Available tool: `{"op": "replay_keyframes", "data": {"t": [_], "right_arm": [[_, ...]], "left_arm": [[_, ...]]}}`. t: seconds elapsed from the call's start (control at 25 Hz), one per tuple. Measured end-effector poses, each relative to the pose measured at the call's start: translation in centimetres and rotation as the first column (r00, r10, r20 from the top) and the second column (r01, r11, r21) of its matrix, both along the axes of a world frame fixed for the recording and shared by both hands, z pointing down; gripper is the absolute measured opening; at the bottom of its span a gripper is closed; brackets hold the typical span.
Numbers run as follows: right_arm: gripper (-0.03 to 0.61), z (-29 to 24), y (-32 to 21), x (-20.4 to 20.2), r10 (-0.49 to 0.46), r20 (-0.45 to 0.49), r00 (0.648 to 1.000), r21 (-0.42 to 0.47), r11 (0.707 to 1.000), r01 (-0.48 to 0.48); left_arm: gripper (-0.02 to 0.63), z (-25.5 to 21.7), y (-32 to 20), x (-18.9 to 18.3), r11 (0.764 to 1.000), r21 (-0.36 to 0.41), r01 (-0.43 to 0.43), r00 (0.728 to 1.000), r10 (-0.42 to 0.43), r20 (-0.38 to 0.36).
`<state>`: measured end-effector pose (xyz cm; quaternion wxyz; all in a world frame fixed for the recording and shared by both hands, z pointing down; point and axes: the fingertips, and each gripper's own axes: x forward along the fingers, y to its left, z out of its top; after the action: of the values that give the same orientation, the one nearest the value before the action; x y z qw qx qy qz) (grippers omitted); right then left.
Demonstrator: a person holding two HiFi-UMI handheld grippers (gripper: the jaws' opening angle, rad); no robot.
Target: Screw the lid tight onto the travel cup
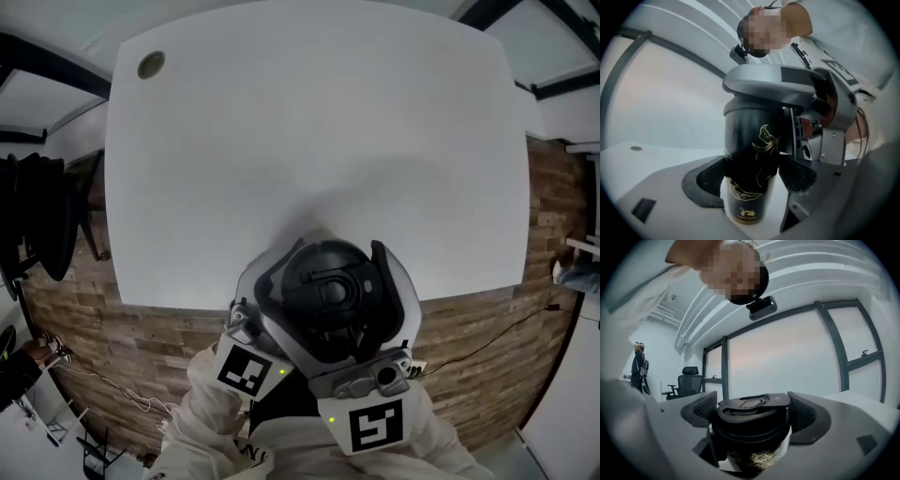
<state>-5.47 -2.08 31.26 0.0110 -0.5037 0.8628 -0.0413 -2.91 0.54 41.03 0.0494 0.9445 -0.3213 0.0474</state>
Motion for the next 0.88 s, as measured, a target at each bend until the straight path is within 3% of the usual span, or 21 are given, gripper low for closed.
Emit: {"op": "replay_keyframes", "data": {"t": [0.12,0.24,0.32,0.4,0.52,0.6,0.64,0.76,0.8,0.88], "right_arm": [[0.471,0.4,0.5,-0.3,-0.022,-0.02,1.0,-0.008,1.0,0.022],[0.471,-0.2,1.0,-0.2,-0.176,0.057,0.983,-0.007,0.984,0.176],[0.471,-0.9,1.2,0.0,-0.314,0.095,0.945,0.015,0.949,0.314],[0.471,-1.2,1.7,0.0,-0.473,0.09,0.876,0.029,0.881,0.473],[0.472,-0.8,2.6,-0.4,-0.712,0.042,0.701,0.009,0.702,0.713],[0.472,-0.1,2.7,-0.9,-0.81,0.015,0.586,-0.036,0.585,0.81],[0.472,0.2,2.6,-1.2,-0.84,0.007,0.543,-0.057,0.542,0.839],[0.471,0.6,2.4,-2.3,-0.893,-0.001,0.45,-0.078,0.448,0.89],[0.471,0.6,2.3,-2.6,-0.902,-0.005,0.432,-0.076,0.431,0.899],[0.471,0.6,2.2,-2.8,-0.903,-0.018,0.428,-0.074,0.429,0.901]], "left_arm": [[0.365,0.1,0.2,0.0,1.0,0.003,-0.03,1.0,0.029,0.006],[0.365,0.3,0.4,-0.1,0.993,0.004,-0.121,0.993,0.121,0.013],[0.365,0.3,0.4,-0.2,0.98,0.003,-0.2,0.98,0.2,0.018],[0.365,0.4,0.5,-0.3,0.959,0.001,-0.283,0.959,0.283,0.021],[0.365,0.3,0.5,-0.5,0.916,0.007,-0.402,0.915,0.402,0.017],[0.365,0.2,0.5,-0.6,0.881,0.008,-0.472,0.881,0.472,0.012],[0.365,0.1,0.5,-0.6,0.865,0.006,-0.501,0.865,0.501,0.004],[0.365,0.0,0.1,-0.8,0.833,-0.012,-0.554,0.832,0.553,-0.03],[0.365,0.0,0.0,-0.8,0.827,-0.019,-0.562,0.827,0.561,-0.037],[0.365,-0.2,-0.1,-0.7,0.821,-0.022,-0.57,0.821,0.569,-0.036]]}}
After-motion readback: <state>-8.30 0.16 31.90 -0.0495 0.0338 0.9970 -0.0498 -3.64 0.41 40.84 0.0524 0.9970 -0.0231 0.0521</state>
